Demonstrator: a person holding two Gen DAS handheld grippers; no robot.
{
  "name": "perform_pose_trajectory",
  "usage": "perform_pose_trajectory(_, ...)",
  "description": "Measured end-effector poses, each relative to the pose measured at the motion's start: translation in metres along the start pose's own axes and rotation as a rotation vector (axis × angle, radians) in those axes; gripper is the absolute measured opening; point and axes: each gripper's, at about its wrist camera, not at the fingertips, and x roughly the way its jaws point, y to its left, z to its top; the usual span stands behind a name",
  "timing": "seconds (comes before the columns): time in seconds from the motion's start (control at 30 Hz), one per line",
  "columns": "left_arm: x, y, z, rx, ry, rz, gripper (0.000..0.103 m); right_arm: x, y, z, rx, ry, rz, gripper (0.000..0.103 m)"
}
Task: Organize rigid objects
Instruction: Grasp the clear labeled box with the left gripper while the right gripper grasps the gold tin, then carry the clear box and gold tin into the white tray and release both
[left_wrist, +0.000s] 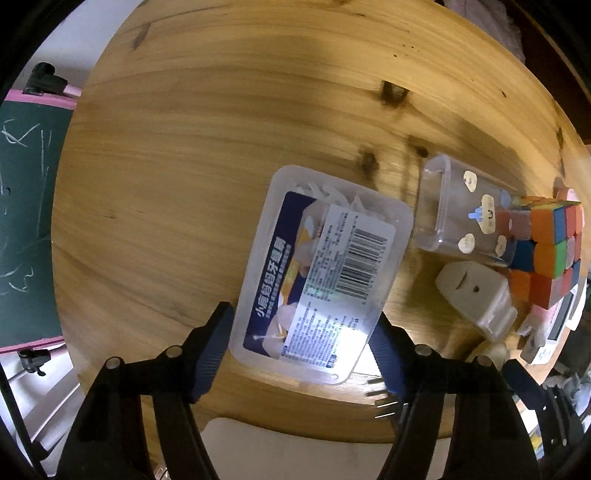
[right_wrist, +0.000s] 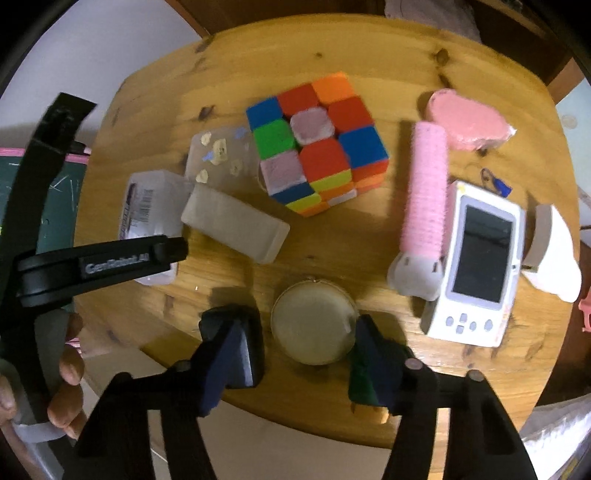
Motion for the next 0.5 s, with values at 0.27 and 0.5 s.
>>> perform_pose_trajectory(0.27, 0.001, 0.018, 0.004, 0.007, -0.004, 0.006, 0.071, -0.003, 0.0, 0.009, 0.106, -0.016, -0.041, 0.052)
perform_pose_trajectory(0.5, 0.006, 0.007, 0.008, 0.017, -0.004, 0.012, 0.071, 0.002, 0.026, 0.007, 0.114, -0.006, -0.116, 0.048)
